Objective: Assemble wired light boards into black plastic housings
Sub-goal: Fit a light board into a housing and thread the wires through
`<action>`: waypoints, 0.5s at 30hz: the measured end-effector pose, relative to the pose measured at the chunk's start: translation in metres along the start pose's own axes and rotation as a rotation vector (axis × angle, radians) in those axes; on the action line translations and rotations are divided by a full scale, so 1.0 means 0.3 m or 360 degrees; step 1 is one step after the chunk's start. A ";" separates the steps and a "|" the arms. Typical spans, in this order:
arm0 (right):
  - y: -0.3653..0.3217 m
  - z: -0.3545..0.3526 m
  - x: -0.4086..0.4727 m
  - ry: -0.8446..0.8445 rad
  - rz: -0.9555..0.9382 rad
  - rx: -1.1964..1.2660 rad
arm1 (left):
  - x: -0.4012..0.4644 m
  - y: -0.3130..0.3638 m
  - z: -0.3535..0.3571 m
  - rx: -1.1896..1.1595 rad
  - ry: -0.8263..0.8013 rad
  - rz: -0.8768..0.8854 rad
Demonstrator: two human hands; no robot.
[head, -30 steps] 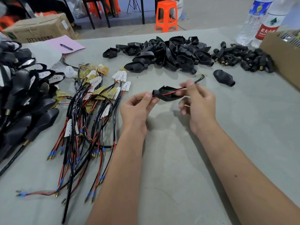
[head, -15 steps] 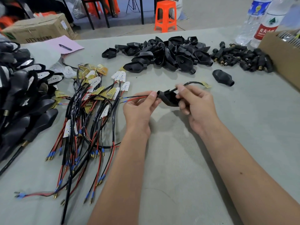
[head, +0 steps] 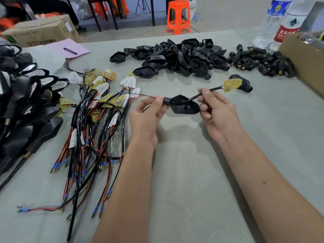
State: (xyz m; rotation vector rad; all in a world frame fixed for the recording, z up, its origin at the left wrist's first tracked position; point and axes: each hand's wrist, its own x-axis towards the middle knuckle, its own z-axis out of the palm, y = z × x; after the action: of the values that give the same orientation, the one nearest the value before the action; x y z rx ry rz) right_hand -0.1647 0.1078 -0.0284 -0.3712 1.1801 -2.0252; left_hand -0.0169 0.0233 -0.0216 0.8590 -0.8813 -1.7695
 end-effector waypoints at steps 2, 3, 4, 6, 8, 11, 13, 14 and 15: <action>0.005 0.003 -0.001 0.0013 -0.0030 -0.0101 | -0.008 -0.003 0.005 0.0060 -0.0046 -0.0010; 0.006 0.006 0.000 0.0013 -0.0053 -0.0178 | -0.009 -0.006 0.005 0.0099 -0.0042 -0.0007; 0.007 0.007 0.000 0.0006 -0.0076 -0.0248 | -0.007 -0.007 0.004 0.0129 -0.0035 0.0000; 0.007 0.006 0.001 -0.0025 -0.0108 -0.0329 | -0.002 -0.002 -0.001 0.0182 -0.0027 0.0024; 0.008 0.005 0.000 -0.0071 -0.0105 -0.0361 | 0.001 0.003 -0.003 0.0180 0.0009 0.0045; 0.012 0.003 0.000 -0.0076 -0.0105 -0.0320 | 0.000 0.009 -0.002 0.0095 0.0078 0.0049; 0.010 0.000 0.003 -0.0061 -0.0115 -0.0272 | -0.005 0.012 0.000 0.0074 0.0059 0.0046; 0.011 0.000 0.004 -0.0059 -0.0129 -0.0276 | -0.008 0.011 0.003 0.0077 0.0035 0.0040; 0.014 0.001 0.004 -0.0061 -0.0157 -0.0318 | -0.012 0.009 0.007 0.0085 0.0005 0.0026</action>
State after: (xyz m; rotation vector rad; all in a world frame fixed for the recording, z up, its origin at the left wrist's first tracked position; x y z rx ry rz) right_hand -0.1635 0.1055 -0.0318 -0.5742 1.3683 -1.9787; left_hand -0.0165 0.0264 -0.0177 0.8867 -0.9348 -1.7364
